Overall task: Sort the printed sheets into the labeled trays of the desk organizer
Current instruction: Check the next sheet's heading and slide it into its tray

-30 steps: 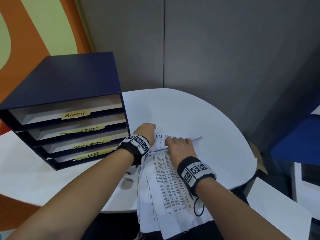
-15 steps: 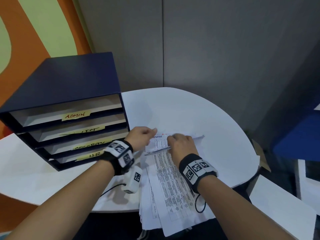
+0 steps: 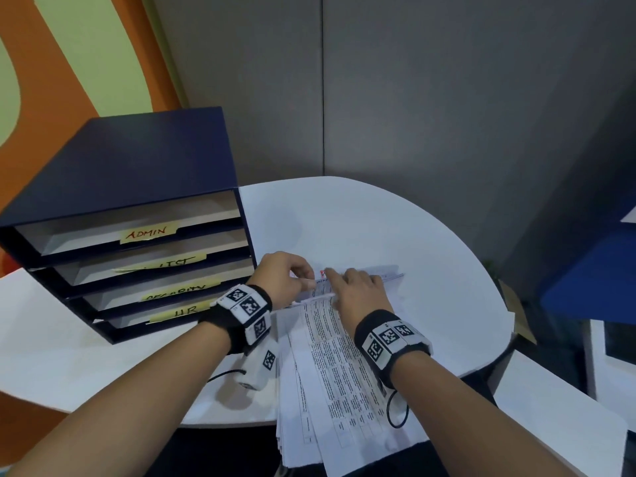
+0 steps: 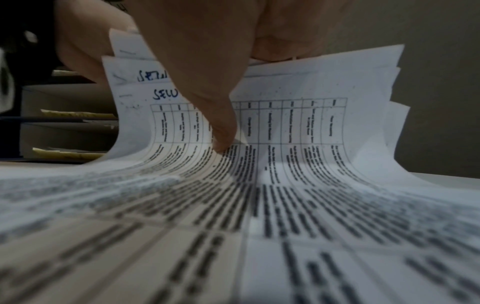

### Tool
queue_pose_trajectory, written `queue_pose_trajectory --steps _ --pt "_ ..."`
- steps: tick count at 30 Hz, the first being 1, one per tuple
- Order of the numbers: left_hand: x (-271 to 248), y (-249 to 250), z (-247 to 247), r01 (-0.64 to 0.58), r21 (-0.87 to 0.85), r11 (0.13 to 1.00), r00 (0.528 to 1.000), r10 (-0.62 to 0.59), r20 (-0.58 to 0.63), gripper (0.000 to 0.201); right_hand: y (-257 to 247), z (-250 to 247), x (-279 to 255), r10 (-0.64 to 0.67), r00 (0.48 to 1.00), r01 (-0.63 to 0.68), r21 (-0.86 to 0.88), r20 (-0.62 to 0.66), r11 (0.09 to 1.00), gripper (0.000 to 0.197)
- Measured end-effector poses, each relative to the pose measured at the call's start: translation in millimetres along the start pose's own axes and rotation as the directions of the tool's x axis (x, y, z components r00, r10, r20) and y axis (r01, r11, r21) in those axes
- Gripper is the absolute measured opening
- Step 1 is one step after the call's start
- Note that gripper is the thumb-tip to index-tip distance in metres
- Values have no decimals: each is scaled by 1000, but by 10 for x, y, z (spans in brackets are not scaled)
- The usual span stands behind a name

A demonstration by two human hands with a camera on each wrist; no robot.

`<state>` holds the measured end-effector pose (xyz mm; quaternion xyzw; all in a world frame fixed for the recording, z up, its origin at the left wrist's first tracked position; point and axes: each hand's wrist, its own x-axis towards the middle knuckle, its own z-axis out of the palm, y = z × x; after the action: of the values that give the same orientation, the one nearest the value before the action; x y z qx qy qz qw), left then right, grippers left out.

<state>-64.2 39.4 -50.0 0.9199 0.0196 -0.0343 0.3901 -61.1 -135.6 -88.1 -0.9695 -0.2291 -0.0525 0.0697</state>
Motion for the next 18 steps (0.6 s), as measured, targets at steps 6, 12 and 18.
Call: queue_pose_trajectory --steps 6,12,18 --pt "7 -96 5 71 -90 993 986 -84 -146 24 -23 -57 8 -8 997 13 59 -73 998 24" --pt "240 -9 78 274 296 915 959 -284 -10 46 2 -86 -15 -10 1000 10 12 14 1000 18" --pt "133 -19 65 85 346 934 977 -10 -214 14 24 15 2 10 1000 -10 6 -19 1000 48"
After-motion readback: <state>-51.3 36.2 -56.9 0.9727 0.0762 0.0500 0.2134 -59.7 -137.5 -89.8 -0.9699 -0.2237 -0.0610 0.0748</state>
